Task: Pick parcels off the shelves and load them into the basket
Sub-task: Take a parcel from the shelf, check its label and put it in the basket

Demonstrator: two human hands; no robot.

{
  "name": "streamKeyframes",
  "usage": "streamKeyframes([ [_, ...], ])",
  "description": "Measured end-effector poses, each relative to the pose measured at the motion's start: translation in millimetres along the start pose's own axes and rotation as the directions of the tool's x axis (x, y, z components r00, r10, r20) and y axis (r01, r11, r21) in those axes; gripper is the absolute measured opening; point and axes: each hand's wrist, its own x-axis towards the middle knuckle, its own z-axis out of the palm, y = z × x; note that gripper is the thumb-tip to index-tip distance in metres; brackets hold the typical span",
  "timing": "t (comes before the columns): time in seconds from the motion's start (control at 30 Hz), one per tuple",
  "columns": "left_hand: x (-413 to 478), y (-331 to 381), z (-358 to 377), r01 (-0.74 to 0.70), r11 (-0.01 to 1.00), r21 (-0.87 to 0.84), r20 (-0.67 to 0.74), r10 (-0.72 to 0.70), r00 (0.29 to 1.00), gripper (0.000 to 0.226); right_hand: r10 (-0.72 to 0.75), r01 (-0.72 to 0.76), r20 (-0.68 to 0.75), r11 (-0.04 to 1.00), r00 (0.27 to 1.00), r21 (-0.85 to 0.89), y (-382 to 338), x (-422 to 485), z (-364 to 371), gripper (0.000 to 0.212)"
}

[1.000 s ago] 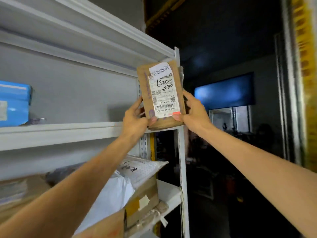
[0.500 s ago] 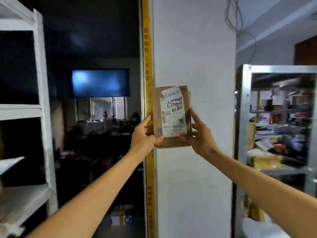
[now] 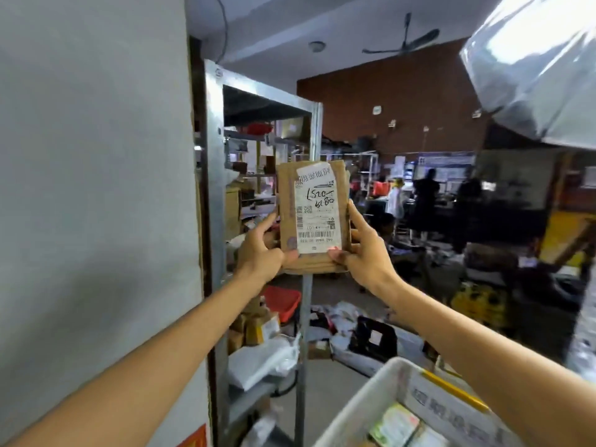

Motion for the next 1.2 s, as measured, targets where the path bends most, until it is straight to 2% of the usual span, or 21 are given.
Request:
streamKeyframes([
  [0.27, 55, -28, 148, 0.024, 0.993, -0.118, 0.292, 0.011, 0.956, 0.09, 0.13, -0.134, -0.226, 0.991, 0.966, -0.005, 101, 11, -80, 0.1],
  [0.5, 81, -69, 251, 0.03, 0.989, -0.148, 0.458, 0.042, 0.888, 0.096, 0.21, -0.263, -0.387, 0.961, 0.898, -0.088, 175, 14, -126, 0.1],
  [0.63, 88, -95, 294, 0.07, 0.982, -0.175, 0.542, 0.037, 0.839, 0.091, 0.297, -0.377, -0.44, 0.92, 0.848, -0.106, 214, 9, -135, 0.101],
  [0.73, 95, -120, 327, 0.077, 0.984, -0.159, 0.62, 0.039, 0.783, 0.091, 0.348, -0.458, -0.489, 0.881, 0.8, -0.122, 246, 2, -137, 0.1],
  [0.9, 105, -171, 384, 0.173, 0.968, -0.182, 0.737, 0.018, 0.676, 0.091, 0.417, -0.577, -0.557, 0.804, 0.719, -0.143, 300, -7, -139, 0.098],
  [1.1, 107, -250, 447, 0.328, 0.936, -0.126, 0.855, -0.065, 0.514, 0.089, 0.517, -0.709, -0.627, 0.7, 0.584, -0.084, 383, -24, -125, 0.096],
  [1.2, 81, -309, 468, 0.414, 0.91, -0.02, 0.891, -0.172, 0.421, 0.09, 0.582, -0.759, -0.623, 0.651, 0.522, -0.028, 436, -60, -101, 0.096],
])
